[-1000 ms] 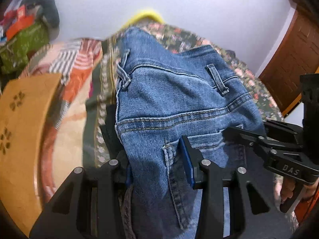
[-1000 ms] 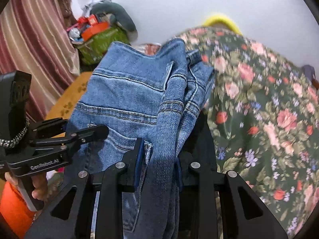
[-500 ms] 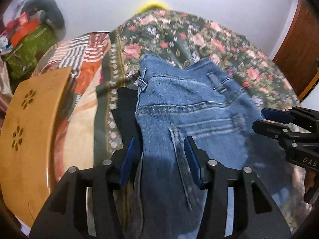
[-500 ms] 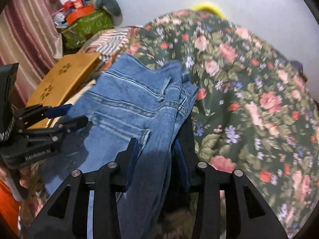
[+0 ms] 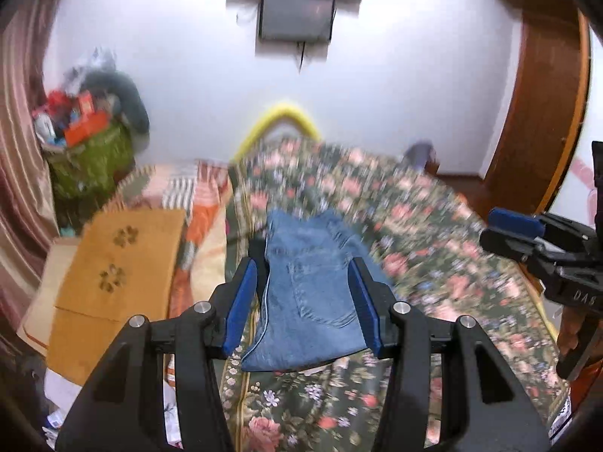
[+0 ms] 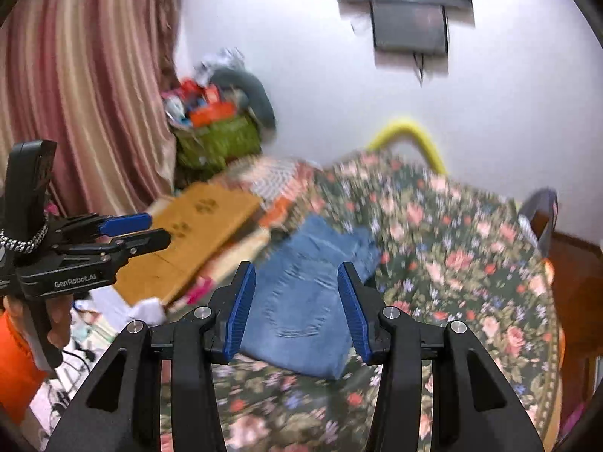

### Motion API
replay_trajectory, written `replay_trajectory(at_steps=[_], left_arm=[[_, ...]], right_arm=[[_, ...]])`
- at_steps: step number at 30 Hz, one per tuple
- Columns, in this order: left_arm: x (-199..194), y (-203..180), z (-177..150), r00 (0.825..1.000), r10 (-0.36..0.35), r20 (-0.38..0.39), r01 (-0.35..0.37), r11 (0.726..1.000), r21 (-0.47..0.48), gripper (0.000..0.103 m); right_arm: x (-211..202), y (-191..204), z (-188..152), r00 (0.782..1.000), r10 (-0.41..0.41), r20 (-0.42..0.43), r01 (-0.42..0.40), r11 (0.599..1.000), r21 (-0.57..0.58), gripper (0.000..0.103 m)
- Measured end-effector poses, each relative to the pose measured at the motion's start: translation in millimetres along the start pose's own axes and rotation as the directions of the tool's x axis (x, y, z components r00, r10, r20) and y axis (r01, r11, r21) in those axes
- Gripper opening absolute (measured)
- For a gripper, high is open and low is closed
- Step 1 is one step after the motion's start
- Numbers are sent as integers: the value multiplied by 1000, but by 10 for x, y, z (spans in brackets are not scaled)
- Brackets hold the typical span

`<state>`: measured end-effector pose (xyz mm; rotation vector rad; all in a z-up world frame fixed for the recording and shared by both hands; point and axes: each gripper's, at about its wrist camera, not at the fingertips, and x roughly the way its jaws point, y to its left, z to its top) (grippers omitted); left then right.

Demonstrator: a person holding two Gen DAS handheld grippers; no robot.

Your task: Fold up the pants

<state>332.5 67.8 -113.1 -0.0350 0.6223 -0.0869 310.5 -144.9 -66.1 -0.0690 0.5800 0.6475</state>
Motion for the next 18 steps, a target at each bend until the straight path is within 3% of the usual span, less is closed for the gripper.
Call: replay_trajectory(at_steps=[4, 8, 15, 18], left_arm=[[-792, -219, 8, 991, -1, 137, -1, 1000, 17, 51], [-1398, -407, -117, 969, 18, 246, -28, 999, 38, 56], [-2185, -635, -428, 922, 24, 387, -60, 995, 80, 71], [-2383, -650, -539, 912, 6, 411, -33, 998, 59, 81]], right_arm=[[-651, 335, 16, 992, -1, 128, 7, 999, -41, 42], [-1133, 581, -48, 973, 11, 229, -5, 1000, -29, 42], [-1766, 931, -267, 934, -14, 356, 19, 1000, -9, 42], [-1920, 1014, -342, 924, -32, 381, 32, 999, 6, 46]])
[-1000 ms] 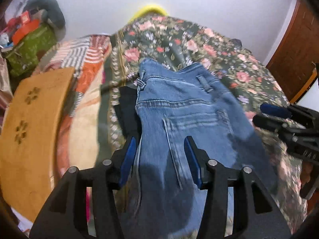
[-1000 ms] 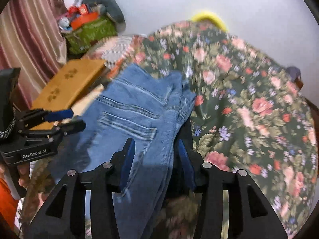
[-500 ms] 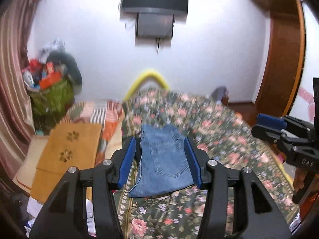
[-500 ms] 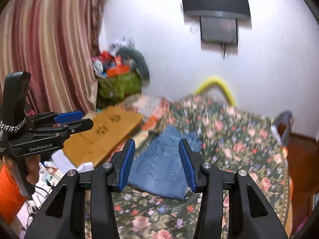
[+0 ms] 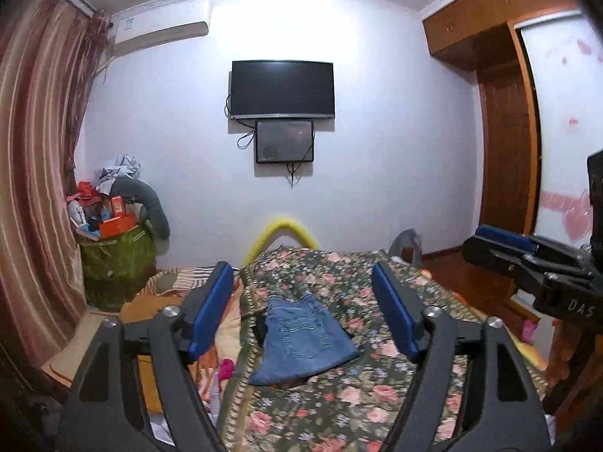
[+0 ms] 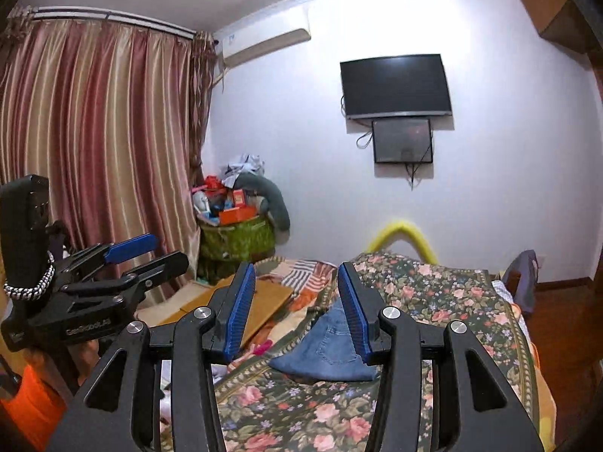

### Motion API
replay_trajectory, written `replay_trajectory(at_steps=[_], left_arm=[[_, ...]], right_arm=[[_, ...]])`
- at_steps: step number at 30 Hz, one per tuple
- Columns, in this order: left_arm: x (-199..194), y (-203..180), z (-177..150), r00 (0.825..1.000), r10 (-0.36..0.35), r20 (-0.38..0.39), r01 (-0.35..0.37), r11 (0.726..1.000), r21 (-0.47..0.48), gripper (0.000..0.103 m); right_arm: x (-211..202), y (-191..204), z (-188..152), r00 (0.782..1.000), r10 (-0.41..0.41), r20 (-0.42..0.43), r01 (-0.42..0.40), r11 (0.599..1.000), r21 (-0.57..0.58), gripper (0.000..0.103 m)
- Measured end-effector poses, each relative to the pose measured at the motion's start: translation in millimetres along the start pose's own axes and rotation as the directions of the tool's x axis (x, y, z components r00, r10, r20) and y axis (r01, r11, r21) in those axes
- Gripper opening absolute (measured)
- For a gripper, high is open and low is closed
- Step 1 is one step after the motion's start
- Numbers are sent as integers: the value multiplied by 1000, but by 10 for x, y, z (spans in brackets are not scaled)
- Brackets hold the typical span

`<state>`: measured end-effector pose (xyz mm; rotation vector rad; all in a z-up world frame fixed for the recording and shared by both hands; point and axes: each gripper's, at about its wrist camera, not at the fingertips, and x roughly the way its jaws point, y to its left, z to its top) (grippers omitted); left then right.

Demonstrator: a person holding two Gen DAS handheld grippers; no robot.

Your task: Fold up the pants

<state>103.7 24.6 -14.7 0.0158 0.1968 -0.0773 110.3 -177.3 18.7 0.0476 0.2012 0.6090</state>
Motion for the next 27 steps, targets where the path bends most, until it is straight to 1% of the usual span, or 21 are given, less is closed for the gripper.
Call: replay_trajectory(at_steps=[1, 2, 3, 5, 6, 8, 13, 16, 18, 23, 27], left_arm=[[-72, 2, -8, 1000, 2, 15, -2, 1000, -6, 84], [-135, -1, -20, 1000, 5, 29, -5, 1000, -7, 88], [-196, -8, -26, 999, 7, 39, -7, 1000, -9, 95], [-297, -24, -35, 999, 7, 54, -6, 1000, -13, 103], [-326, -24, -38, 998, 7, 56, -6, 1000, -15, 103], [-372, -44, -39, 999, 1, 53, 0, 1000, -13, 103], [-478, -98, -58, 998, 6, 61, -5, 1000, -19, 103], [-522, -97, -58, 998, -9, 59, 12, 999, -38, 103], [-526, -96, -53, 998, -10, 58, 13, 999, -45, 103], [-509, -95, -62, 999, 3, 54, 0, 999, -52, 103], [-493, -88, -72, 999, 4, 50, -1, 998, -55, 103]], right_arm=[[-23, 6, -4, 1000, -7, 5, 7, 1000, 2, 51], [-61, 19, -10, 1000, -18, 14, 18, 1000, 3, 61], [-98, 25, -25, 999, -28, 26, 28, 1000, 3, 68], [-183, 61, -26, 998, -47, 42, 46, 999, 5, 75], [-194, 57, -29, 998, -47, 44, 47, 999, 9, 80], [-226, 74, -28, 998, -47, 51, 47, 999, 9, 87], [-248, 122, -13, 997, -53, 51, 53, 999, 5, 91], [-275, 143, -46, 997, -57, 47, 57, 998, -3, 92], [-283, 149, -66, 997, -57, 45, 57, 998, -9, 99], [-353, 179, -132, 998, -51, 45, 51, 999, -14, 100], [-372, 181, -135, 997, -65, 50, 65, 998, -13, 101]])
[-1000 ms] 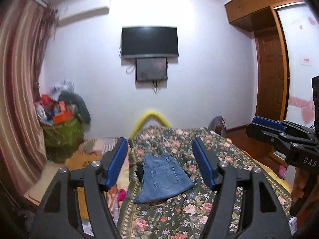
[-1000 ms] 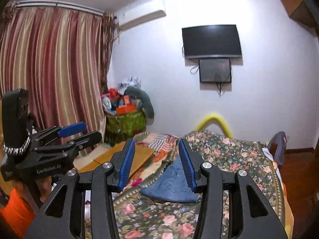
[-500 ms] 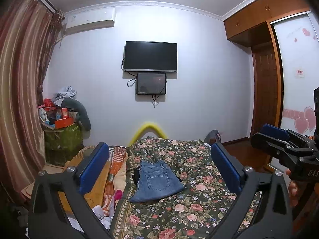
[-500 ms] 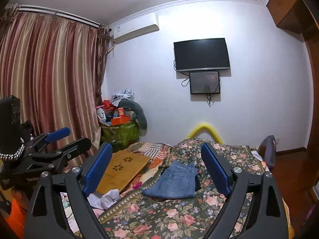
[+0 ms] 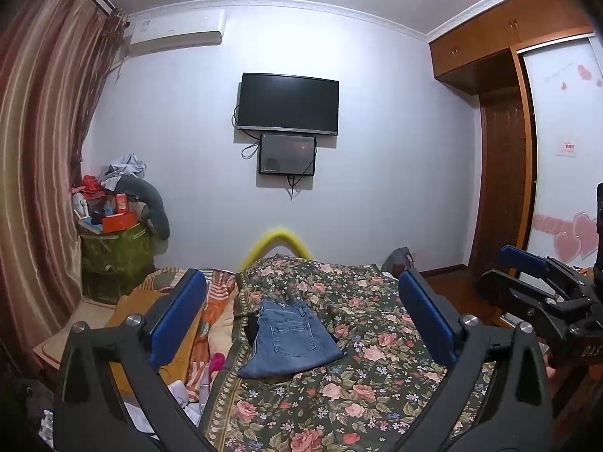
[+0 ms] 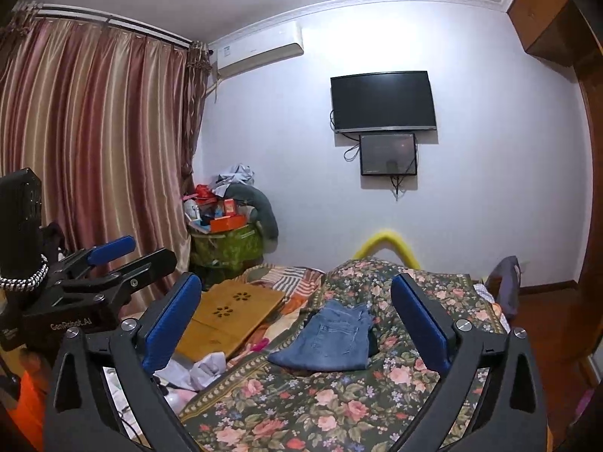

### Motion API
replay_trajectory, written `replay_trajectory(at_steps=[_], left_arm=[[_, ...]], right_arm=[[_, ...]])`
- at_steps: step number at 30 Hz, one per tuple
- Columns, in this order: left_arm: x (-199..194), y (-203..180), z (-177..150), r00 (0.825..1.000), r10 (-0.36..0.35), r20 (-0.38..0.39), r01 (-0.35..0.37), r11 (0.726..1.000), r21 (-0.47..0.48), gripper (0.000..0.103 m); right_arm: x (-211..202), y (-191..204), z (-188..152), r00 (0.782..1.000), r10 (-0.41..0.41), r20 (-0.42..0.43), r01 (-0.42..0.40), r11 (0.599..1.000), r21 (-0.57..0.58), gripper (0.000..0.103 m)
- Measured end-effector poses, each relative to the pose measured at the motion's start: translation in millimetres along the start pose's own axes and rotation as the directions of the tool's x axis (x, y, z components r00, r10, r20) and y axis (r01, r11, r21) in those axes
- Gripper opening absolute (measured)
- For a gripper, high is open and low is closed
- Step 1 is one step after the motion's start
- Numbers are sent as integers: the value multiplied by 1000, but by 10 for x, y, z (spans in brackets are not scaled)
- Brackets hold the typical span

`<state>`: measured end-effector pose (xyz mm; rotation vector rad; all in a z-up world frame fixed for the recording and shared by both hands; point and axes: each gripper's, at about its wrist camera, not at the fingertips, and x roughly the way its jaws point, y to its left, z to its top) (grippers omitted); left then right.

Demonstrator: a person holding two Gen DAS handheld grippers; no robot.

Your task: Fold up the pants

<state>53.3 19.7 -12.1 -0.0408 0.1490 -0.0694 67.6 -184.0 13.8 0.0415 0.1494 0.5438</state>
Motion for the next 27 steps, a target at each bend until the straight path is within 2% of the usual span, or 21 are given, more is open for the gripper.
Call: replay_trajectory(at_steps=[27], left_arm=[[8, -64, -3, 1000, -5, -8, 5, 1000, 17, 103]], right_arm=[[-92, -70, 8, 1000, -25, -3, 26, 999, 19, 102]])
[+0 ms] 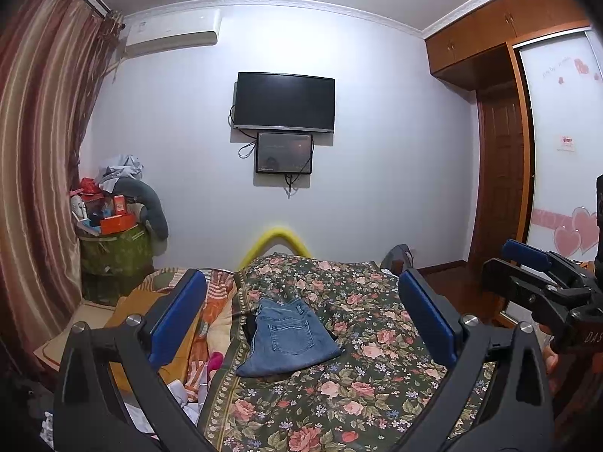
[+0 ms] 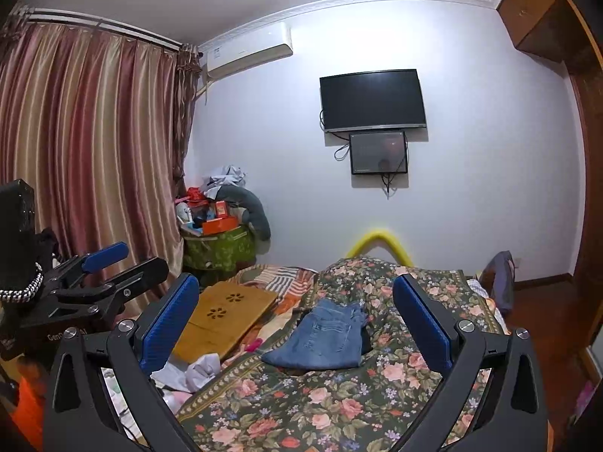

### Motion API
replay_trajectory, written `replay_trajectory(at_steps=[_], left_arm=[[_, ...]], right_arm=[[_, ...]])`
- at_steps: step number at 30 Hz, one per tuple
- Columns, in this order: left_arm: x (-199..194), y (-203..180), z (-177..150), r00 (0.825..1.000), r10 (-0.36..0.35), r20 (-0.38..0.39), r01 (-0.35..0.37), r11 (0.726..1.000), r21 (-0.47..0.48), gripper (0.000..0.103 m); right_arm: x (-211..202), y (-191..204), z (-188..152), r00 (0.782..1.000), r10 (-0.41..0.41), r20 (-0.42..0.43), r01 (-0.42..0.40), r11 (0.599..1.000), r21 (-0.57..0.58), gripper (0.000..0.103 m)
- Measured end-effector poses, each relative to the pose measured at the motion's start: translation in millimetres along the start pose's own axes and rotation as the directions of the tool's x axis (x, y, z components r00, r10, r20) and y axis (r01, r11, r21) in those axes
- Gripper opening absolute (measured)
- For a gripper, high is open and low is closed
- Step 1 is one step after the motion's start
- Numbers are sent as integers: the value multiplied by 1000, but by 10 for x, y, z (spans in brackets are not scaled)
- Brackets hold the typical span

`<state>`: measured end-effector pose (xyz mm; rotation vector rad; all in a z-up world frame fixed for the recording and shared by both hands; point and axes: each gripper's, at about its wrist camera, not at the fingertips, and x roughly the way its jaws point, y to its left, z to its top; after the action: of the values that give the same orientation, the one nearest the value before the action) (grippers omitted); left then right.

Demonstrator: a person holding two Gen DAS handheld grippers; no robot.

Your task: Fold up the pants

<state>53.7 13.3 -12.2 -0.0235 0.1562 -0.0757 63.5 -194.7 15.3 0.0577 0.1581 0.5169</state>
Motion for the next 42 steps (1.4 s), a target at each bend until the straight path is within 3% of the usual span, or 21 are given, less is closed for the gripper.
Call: replay_trajectory(at_steps=[42], left_arm=[[152, -18, -64, 997, -54, -47, 54, 999, -2, 103]], right_arm=[[-86, -77, -9, 997, -71, 5, 71, 997, 43, 102]])
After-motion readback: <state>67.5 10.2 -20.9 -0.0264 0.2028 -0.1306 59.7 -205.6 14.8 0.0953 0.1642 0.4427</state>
